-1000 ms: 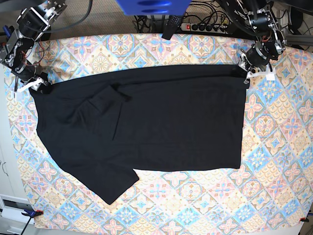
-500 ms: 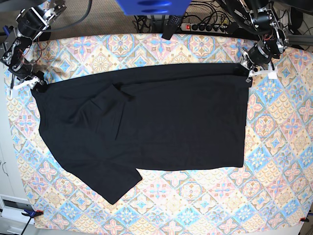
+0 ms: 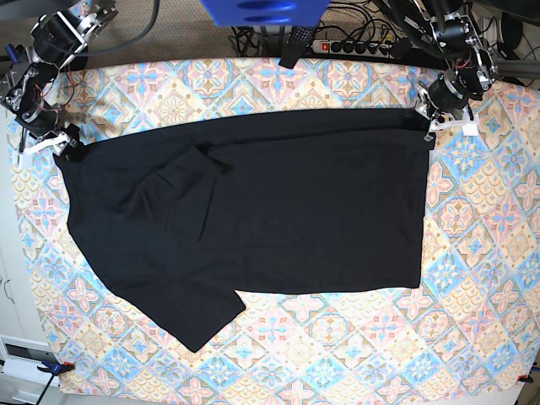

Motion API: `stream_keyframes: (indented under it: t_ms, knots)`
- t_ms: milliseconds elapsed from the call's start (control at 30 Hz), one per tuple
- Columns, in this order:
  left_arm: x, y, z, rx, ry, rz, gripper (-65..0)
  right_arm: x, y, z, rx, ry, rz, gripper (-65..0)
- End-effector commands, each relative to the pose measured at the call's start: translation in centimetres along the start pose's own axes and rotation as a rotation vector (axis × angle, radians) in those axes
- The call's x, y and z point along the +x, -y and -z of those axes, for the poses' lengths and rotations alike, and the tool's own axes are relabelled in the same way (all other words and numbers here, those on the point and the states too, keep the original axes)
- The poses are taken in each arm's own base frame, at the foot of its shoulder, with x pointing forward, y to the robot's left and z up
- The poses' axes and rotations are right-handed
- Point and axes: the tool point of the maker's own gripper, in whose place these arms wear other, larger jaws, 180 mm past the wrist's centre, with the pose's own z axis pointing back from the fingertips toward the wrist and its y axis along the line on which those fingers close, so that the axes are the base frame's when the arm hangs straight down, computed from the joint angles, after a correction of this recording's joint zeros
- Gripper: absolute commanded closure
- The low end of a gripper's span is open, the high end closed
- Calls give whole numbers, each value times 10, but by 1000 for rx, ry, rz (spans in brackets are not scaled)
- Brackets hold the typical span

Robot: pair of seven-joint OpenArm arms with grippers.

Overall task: Fold the T-shirt properly
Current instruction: 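Hold both shoulder corners and pull the shirt away from the hem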

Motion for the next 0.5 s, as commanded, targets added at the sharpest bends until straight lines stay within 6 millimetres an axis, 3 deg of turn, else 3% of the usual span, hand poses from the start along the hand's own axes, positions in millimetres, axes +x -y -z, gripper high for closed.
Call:
stream_keyframes:
  t_ms: [0,300,467]
  knots:
    - [6,-5,-4,27,13,15,0,0,3,-2,-17,-21,-13,-392]
    - [6,-5,-4,27,13,15,0,1,1,-1,-11,-20,-11,-413]
    - [7,-4,-4,24,15,16,0,-8,-10,6,22,-27,17,-413]
